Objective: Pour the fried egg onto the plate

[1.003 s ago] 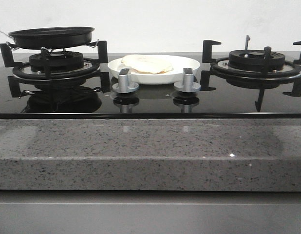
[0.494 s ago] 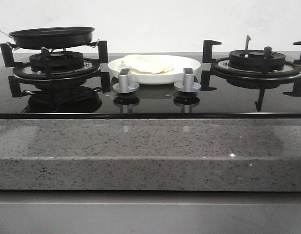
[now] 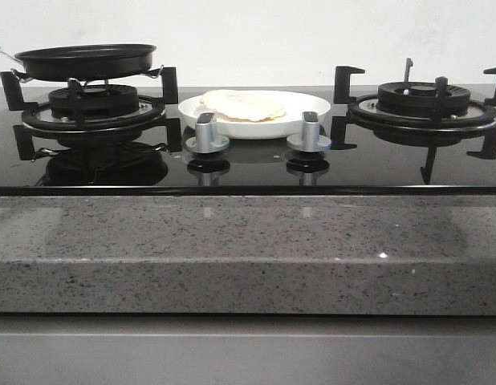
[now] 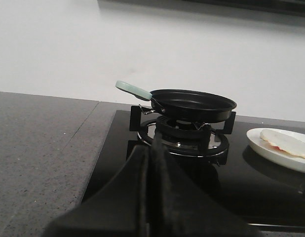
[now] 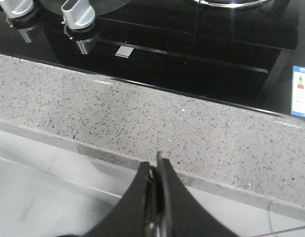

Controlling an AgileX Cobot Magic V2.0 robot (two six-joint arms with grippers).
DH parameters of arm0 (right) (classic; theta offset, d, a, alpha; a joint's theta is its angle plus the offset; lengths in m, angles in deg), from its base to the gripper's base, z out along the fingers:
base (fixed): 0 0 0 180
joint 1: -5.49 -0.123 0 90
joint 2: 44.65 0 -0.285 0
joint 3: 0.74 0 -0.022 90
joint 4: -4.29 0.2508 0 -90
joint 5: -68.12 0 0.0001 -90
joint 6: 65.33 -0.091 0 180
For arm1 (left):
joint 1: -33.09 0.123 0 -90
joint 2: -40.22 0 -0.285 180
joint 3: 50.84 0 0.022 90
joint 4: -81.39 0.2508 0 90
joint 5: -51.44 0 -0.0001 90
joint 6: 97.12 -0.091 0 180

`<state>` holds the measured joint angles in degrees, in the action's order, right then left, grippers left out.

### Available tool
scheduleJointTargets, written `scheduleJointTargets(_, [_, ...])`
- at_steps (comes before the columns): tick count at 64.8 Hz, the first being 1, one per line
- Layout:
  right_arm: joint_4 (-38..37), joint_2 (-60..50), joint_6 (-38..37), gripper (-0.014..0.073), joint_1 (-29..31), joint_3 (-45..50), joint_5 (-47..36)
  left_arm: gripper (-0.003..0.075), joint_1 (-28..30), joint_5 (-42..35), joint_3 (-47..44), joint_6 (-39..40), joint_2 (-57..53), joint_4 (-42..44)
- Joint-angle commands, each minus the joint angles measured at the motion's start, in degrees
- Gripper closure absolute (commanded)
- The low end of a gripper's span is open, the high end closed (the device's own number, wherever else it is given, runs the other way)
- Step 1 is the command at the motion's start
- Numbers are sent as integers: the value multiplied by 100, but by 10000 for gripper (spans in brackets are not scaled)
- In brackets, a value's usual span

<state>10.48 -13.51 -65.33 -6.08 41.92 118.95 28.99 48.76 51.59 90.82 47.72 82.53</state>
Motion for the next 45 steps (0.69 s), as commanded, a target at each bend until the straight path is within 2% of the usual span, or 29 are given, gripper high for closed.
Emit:
scheduleJointTargets(1, [-203,-129,59,660,106,-42,-487,739,-21,-489,-33,38,-110,-44])
scheduleJointTargets(6, [-257,-404,124,660,254,273,-928,739,-21,-489,-33,38,-110,-44])
scheduleJointTargets(13, [-247,-890,401,660,531,1005,-1959,739,-21,-489,-33,38,-110,-44])
scheduleJointTargets(28, [-178,-1922,414,660,1076,2470,-3698,739,-21,-489,-33,38,-110,-44])
scheduleJointTargets(45, [-173,-2514,414,660,1143,3574,-5499,739,-21,-489,-33,38,-110,-44])
